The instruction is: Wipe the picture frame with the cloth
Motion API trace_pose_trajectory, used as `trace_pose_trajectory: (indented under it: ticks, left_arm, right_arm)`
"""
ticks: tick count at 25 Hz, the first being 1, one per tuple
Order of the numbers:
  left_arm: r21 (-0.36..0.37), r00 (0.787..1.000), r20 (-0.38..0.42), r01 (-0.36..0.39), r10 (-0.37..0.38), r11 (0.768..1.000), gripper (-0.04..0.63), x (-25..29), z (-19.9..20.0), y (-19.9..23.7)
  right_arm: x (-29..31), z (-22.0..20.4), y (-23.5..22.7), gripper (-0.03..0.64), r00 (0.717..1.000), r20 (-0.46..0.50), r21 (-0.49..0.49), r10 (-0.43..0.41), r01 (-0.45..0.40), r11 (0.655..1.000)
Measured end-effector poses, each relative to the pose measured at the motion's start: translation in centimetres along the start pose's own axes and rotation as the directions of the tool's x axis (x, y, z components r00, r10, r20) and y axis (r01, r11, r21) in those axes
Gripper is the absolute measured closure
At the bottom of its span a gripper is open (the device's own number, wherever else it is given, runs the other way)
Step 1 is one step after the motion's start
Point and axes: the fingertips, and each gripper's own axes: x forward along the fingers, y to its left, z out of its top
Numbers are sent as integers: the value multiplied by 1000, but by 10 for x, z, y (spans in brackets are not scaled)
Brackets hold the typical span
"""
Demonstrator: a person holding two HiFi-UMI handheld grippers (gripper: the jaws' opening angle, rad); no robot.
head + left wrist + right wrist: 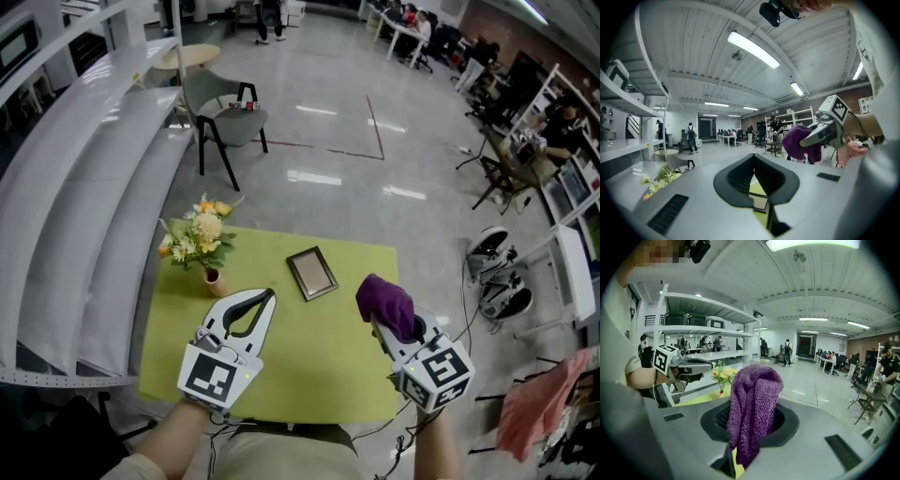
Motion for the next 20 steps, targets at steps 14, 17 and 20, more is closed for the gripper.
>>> trace_pose_trajectory:
  ticks: [14, 17, 20]
  left_arm:
    - [-61, 984, -177, -24, 12, 998, 588, 98, -100, 26]
    - [-79, 979, -204, -34, 17, 996, 588, 118, -124, 26]
    - [-96, 971, -239, -37, 13, 995, 588, 137, -151, 30]
  right_arm:
    - [133, -37, -70, 525, 986, -137, -80, 99, -110, 991]
    - [161, -58, -82, 525, 979, -169, -82, 117, -132, 988]
    - [193, -74, -90, 525, 973, -187, -79, 138, -155, 985]
